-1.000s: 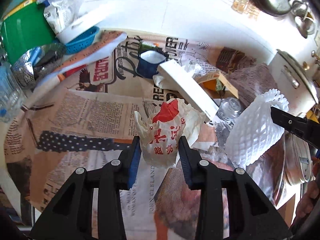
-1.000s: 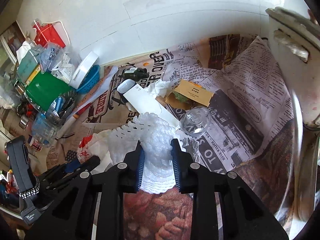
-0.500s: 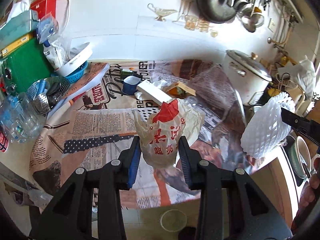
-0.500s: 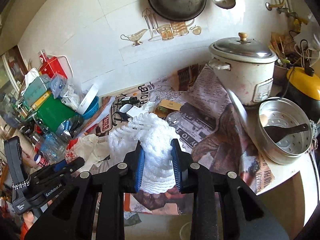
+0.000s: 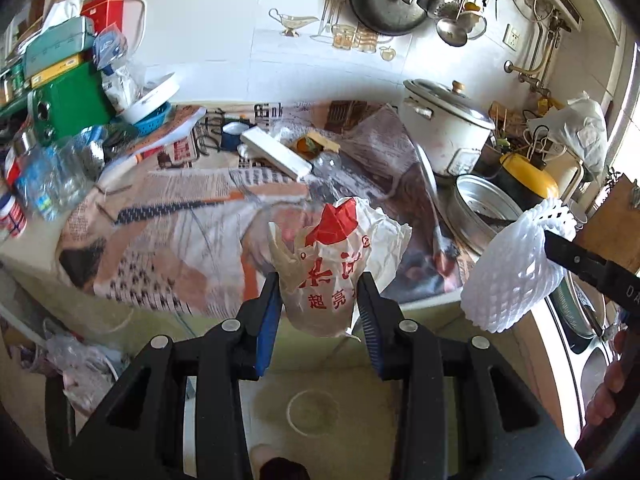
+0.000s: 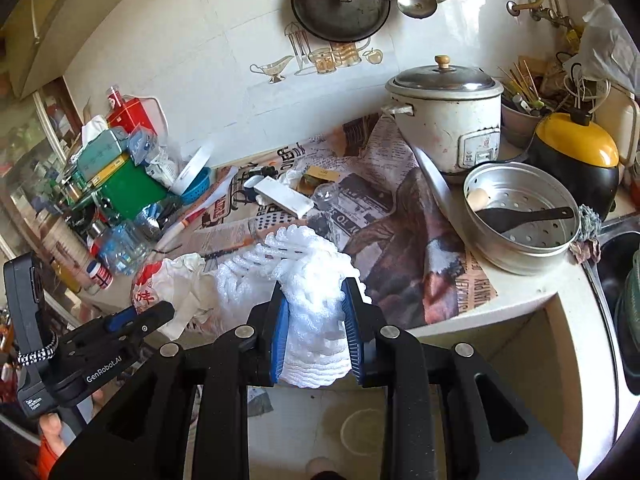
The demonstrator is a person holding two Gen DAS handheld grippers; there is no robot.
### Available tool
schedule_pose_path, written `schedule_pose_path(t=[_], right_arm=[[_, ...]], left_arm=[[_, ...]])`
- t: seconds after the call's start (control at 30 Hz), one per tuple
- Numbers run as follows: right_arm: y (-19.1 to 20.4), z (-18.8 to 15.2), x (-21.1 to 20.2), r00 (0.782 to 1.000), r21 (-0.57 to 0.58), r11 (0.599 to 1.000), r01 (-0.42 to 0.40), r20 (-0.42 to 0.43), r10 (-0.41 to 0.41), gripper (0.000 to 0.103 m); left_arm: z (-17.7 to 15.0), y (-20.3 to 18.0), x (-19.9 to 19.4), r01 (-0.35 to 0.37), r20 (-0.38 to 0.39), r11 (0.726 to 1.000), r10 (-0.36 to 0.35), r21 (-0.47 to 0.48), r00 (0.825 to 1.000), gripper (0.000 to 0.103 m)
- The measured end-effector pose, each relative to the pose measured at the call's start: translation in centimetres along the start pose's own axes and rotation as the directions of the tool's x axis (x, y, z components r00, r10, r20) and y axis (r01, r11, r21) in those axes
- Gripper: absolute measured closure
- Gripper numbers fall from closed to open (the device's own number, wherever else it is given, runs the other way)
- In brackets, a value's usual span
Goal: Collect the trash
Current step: 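Carry the bag and foam net down over the floor bin and release both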
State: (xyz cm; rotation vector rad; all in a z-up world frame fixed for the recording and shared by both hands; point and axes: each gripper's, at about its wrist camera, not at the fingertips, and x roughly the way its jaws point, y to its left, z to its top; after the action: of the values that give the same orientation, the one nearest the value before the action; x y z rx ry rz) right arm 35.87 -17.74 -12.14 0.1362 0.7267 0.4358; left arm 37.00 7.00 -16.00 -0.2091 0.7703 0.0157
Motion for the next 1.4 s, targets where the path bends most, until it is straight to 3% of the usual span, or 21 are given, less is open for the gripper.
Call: schedule_pose_path(t=[0.27,0.5,0.77,0.8,1.0,1.17,1.4], right_arm=[[-4.2,-5.4,-1.7,0.994,-0.054,0.998,-0.044,-0.100,0.039,0.080],[-6.9,-10.4,1.1,0.978,-0.018,0.999,-0.042,-0.207,0.038,0.080],[-9.0,-17.3,8.5,0.946,0.039,0.999,-0.018,-0.322,0.029,0.079],[-9.2,-18.4,9.9,0.943,0.047,0.999,-0.011,-0.333,0.026,0.079],[-10.1,-25.6,18.2,0.917,0.061,0.997,0.038,-0.398,-0.010,0.079],[-10.9,-31.5,25.4,0.882,0.073,0.996,0.050,-0.471,-0.009,0.078],[-11.0,-36.0,31.2,0.856,0.038,0.999,0.040,-0.517,-0.014,0.071]], left_arm=[[-7.7,-5.8,-0.2,-0.039,-0.052,0.998,0.037,-0.049,0.998,0.066],[-13.9,-6.9,3.9,-0.066,-0.181,0.995,0.052,-0.070,0.982,0.066],[-21.5,-3.5,12.5,-0.106,-0.316,0.993,0.087,-0.045,0.945,0.066],[-22.4,-2.8,13.6,-0.086,-0.353,0.993,0.054,-0.076,0.934,0.066],[-28.8,1.8,20.4,-0.122,-0.386,0.988,0.075,-0.097,0.919,0.066],[-34.3,5.8,25.5,-0.164,-0.429,0.975,0.084,-0.152,0.899,0.066],[-40.1,8.7,30.5,-0.197,-0.469,0.965,0.095,-0.173,0.878,0.066]])
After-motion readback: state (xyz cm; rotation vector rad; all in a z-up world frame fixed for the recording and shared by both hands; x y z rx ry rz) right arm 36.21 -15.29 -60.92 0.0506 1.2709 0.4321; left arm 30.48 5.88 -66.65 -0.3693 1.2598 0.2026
